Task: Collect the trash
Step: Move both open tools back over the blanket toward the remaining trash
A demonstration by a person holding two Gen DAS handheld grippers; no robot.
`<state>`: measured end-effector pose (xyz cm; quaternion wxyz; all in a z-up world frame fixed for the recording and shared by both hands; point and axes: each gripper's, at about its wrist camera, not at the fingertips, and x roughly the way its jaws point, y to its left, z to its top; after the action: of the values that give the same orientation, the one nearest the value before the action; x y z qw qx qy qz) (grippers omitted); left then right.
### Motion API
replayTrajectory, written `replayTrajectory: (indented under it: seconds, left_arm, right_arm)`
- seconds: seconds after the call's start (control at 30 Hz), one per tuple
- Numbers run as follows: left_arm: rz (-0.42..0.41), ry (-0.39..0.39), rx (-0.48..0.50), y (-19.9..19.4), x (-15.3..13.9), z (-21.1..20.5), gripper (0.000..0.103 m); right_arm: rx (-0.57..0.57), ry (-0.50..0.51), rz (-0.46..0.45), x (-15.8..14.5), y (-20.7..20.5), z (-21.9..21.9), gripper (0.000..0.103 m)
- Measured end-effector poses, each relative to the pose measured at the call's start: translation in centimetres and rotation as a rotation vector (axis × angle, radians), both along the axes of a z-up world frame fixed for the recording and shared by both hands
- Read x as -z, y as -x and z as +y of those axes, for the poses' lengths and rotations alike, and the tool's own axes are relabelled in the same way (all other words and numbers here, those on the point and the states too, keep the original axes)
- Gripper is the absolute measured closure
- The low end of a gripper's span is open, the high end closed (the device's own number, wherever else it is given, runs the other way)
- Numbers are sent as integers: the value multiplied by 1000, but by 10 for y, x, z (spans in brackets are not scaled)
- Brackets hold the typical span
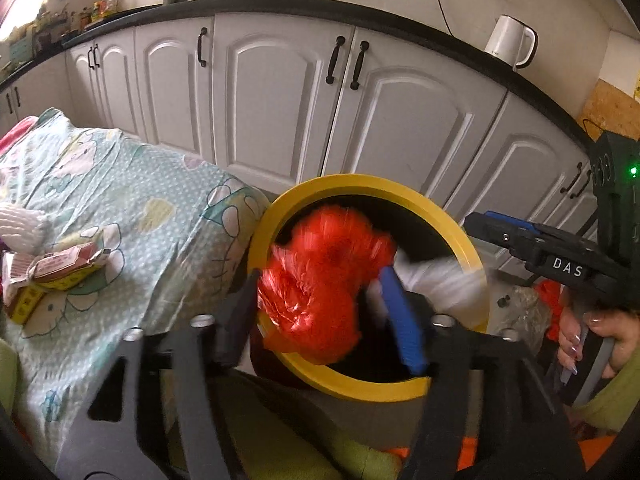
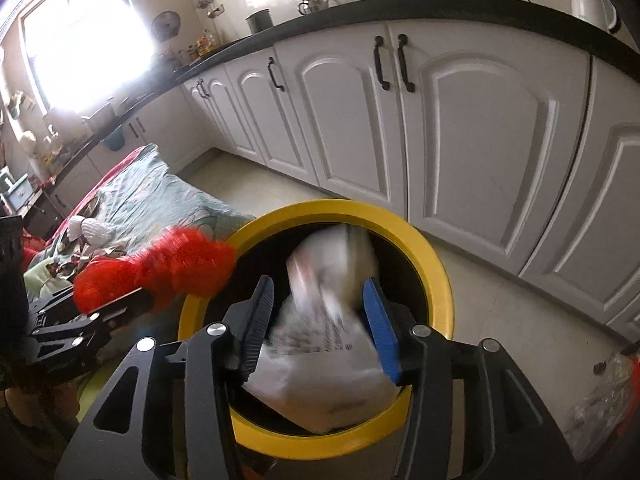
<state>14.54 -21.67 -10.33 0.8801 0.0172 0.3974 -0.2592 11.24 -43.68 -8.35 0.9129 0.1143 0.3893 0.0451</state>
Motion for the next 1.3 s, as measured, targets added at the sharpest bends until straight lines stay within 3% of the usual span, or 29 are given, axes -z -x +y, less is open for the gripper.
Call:
replayTrajectory:
  seconds: [0.07, 0.13, 0.27, 0.73, 1.3]
  left_arm:
    - [2, 7, -21, 0, -2, 6, 34]
    - [0, 24, -46, 0, -5, 14, 20]
    - [-19, 47, -116, 3, -14, 37, 11]
    - [-169, 33, -352, 29, -56, 120, 11]
    - [-281, 11, -511, 60, -79, 195, 11]
  right_arm:
    - [14, -1, -4, 0, 0, -2, 51]
    - [28, 3, -9, -2, 0, -4, 49]
    - [33, 26, -41, -11, 2, 0, 44]
    - [-128, 113, -205, -63, 7, 73, 23]
    - [-373, 71, -272, -93, 5, 189, 23]
